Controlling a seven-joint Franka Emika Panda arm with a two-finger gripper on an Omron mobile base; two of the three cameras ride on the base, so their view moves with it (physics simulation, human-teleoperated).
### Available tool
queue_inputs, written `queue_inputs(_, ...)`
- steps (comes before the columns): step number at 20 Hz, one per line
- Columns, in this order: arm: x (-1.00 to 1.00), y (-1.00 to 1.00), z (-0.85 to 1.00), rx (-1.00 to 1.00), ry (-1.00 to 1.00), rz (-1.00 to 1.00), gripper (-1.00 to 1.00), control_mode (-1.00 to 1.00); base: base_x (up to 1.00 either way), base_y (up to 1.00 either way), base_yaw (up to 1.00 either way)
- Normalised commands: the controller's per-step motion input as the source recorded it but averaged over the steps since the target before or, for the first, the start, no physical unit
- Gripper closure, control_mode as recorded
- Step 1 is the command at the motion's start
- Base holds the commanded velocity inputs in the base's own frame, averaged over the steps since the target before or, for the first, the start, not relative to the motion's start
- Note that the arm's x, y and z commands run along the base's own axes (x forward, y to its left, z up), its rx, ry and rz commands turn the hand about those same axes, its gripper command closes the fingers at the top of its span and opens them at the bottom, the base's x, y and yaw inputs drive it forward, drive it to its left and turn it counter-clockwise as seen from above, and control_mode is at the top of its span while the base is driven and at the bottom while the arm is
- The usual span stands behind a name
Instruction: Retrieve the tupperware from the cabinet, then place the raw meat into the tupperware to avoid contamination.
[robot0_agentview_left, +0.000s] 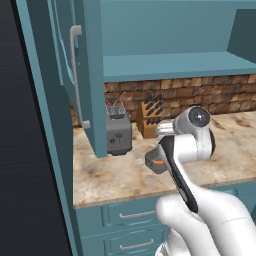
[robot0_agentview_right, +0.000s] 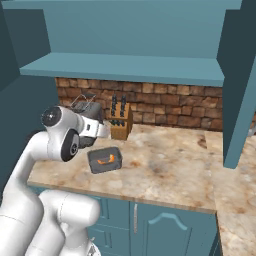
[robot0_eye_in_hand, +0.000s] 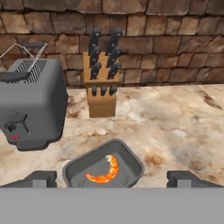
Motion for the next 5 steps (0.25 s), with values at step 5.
queue_inputs(5,-0.34,0.27,0.38,0.0,-0.13,-0.03,-1.0,-1.0,0.0,0.0,0.0)
